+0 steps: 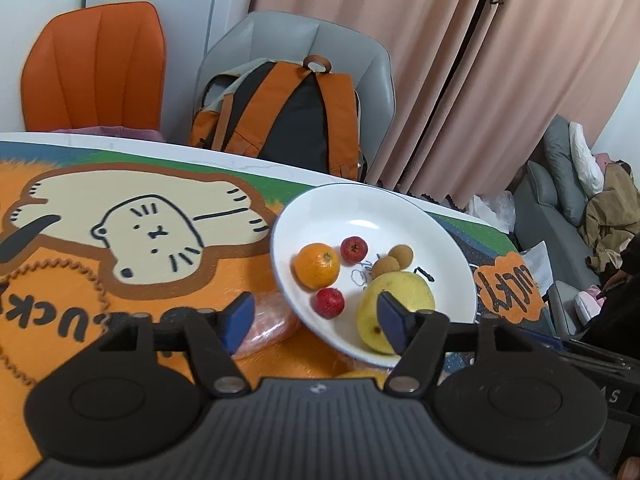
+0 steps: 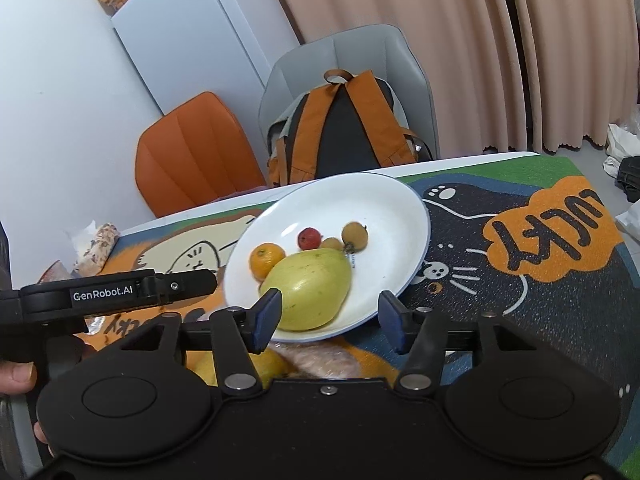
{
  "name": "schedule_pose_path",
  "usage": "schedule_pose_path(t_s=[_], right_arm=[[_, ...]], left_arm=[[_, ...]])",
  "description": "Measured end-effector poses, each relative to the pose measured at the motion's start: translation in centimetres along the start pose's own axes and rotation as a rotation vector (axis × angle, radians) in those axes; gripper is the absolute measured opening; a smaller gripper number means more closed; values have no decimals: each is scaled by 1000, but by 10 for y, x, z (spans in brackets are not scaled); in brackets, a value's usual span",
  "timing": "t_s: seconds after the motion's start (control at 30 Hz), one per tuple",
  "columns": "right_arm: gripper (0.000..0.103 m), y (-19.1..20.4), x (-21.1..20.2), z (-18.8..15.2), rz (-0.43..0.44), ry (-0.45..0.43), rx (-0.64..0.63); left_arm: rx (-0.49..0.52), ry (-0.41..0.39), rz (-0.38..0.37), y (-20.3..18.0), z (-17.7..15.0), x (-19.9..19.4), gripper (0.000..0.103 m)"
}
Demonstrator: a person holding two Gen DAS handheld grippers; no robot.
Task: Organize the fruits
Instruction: 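Withdraw both tools and move them toward the orange and large pear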
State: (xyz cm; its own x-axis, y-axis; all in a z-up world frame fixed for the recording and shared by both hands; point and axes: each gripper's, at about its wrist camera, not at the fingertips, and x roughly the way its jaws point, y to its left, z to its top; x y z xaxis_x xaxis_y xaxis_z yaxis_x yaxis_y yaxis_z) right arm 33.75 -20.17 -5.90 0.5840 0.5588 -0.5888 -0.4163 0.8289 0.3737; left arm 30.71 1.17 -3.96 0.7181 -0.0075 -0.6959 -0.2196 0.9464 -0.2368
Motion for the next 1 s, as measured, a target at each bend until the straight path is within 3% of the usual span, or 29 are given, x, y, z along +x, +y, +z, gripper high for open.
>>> schedule_pose_path(t_s=[0.23, 0.53, 0.87, 1.0], right_arm=[[60, 11, -12, -12, 7, -10, 4], [77, 26, -29, -27, 20, -31, 4], [103, 41, -39, -47, 32, -50, 25], [103, 44, -39, -54, 27, -46, 44]], left_arm=[[-14, -22, 11, 13, -12, -22, 75], [-14, -53, 20, 26, -27, -47, 83], [-38, -69, 27, 45, -45, -66, 86], [-52, -70, 26, 53, -53, -71, 87]])
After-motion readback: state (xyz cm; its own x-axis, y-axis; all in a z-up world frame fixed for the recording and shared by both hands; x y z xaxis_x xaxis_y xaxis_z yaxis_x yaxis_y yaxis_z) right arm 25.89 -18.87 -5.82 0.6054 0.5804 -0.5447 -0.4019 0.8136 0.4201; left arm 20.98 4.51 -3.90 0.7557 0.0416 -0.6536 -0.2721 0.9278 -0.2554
